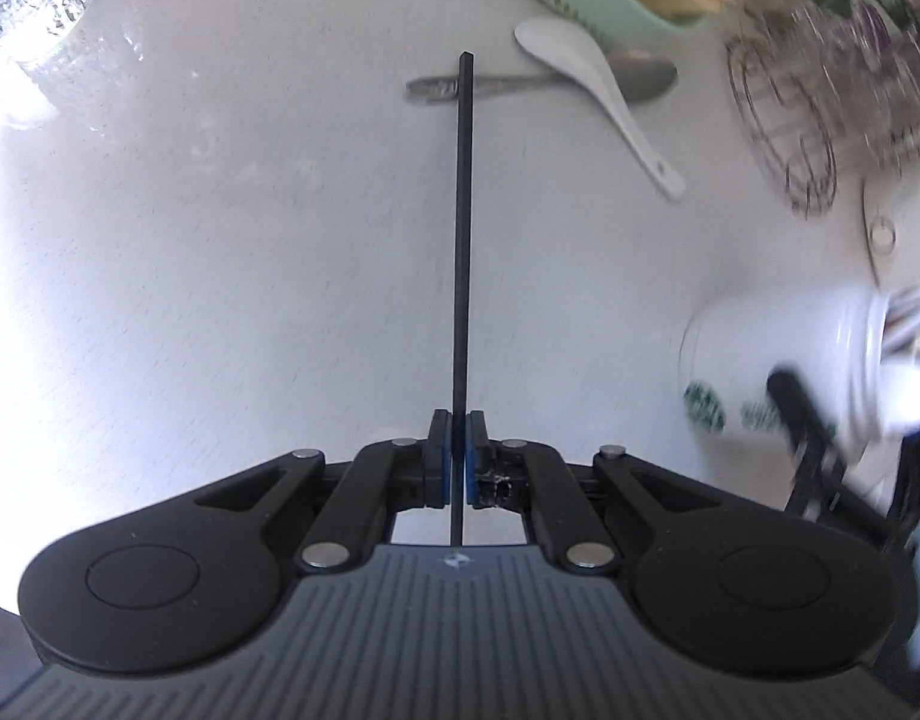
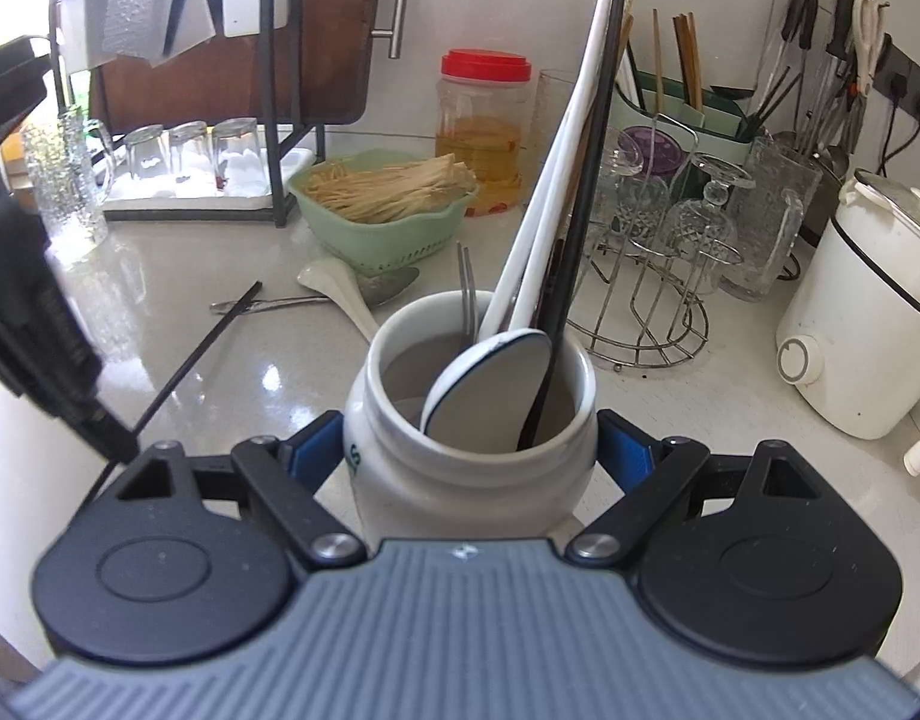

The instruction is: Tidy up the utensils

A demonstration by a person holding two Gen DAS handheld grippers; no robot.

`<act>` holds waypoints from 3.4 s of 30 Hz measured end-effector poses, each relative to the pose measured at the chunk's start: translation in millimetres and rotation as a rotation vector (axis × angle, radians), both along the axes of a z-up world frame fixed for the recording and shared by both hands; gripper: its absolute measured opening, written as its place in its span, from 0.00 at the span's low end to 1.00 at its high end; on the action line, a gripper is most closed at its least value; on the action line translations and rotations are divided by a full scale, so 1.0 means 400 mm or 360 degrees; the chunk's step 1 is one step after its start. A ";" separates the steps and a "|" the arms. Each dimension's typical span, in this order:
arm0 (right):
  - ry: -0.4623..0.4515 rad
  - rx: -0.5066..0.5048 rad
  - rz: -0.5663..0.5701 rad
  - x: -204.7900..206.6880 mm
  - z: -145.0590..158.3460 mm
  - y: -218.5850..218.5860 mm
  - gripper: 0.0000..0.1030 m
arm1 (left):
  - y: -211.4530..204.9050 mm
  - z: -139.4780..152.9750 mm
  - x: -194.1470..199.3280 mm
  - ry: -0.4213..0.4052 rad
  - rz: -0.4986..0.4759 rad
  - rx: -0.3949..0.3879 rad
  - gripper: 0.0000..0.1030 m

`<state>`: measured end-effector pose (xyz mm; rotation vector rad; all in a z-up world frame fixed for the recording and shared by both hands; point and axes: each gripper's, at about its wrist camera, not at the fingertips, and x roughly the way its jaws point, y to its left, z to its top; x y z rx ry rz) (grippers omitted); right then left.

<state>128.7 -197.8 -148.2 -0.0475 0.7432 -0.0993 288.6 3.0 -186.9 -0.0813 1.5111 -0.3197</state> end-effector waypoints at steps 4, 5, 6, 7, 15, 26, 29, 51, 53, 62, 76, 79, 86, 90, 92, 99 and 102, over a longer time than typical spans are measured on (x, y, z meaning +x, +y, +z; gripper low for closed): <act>-0.0001 -0.0001 0.0057 -0.003 -0.001 -0.007 0.88 | 0.013 -0.004 -0.058 0.0014 -0.0082 0.0002 0.04; -0.0002 0.0001 0.0068 -0.004 -0.001 -0.009 0.88 | 0.009 -0.005 -0.068 0.0008 -0.0117 0.0015 0.04; -0.0002 0.0000 0.0078 -0.005 -0.001 -0.010 0.88 | 0.007 -0.008 -0.082 -0.0006 -0.0158 0.0038 0.05; 0.0000 0.0001 0.0086 -0.005 -0.001 -0.011 0.88 | 0.010 -0.007 -0.095 -0.0018 -0.0192 0.0060 0.05; -0.0015 0.0002 0.0124 -0.009 -0.003 -0.016 0.88 | 0.016 -0.035 -0.140 -0.0084 -0.0250 0.0149 0.05; -0.0003 -0.0005 0.0137 -0.005 -0.001 -0.017 0.89 | 0.011 -0.026 -0.075 -0.0188 -0.0247 0.0094 0.26; 0.0015 -0.0014 0.0146 -0.001 0.001 -0.017 0.89 | -0.011 -0.019 -0.029 -0.0267 -0.0270 0.0059 0.26; 0.0007 -0.0003 0.0116 -0.013 -0.002 -0.012 0.88 | -0.138 -0.037 0.071 -0.0636 -0.0275 0.0220 0.24; 0.0007 -0.0002 0.0115 -0.013 -0.002 -0.013 0.88 | -0.148 -0.042 0.086 -0.0637 -0.0274 0.0225 0.24; 0.0000 -0.0001 0.0115 -0.014 -0.001 -0.012 0.88 | -0.180 -0.046 0.098 -0.0672 -0.0287 0.0223 0.12; -0.0013 0.0002 0.0116 -0.018 -0.002 -0.013 0.88 | -0.200 0.049 0.055 -0.0750 -0.0342 0.0067 0.05; -0.0015 0.0005 0.0113 -0.017 -0.002 -0.015 0.88 | -0.198 0.096 0.032 -0.0762 -0.0334 -0.0033 0.05; -0.0022 0.0004 0.0106 -0.018 -0.004 -0.014 0.88 | -0.181 0.214 -0.026 -0.0820 -0.0300 -0.0240 0.05; -0.0024 0.0003 0.0107 -0.019 -0.004 -0.014 0.88 | -0.178 0.277 -0.054 -0.0887 -0.0318 -0.0316 0.05; -0.0027 0.0002 0.0107 -0.019 -0.004 -0.015 0.88 | -0.178 0.301 -0.066 -0.0912 -0.0325 -0.0358 0.05; -0.0029 0.0002 0.0108 -0.020 -0.004 -0.015 0.88 | -0.176 0.341 -0.101 -0.0932 -0.0355 -0.0440 0.04; -0.0031 0.0000 0.0110 -0.021 -0.003 -0.016 0.88 | -0.175 0.349 -0.114 -0.0952 -0.0379 -0.0460 0.04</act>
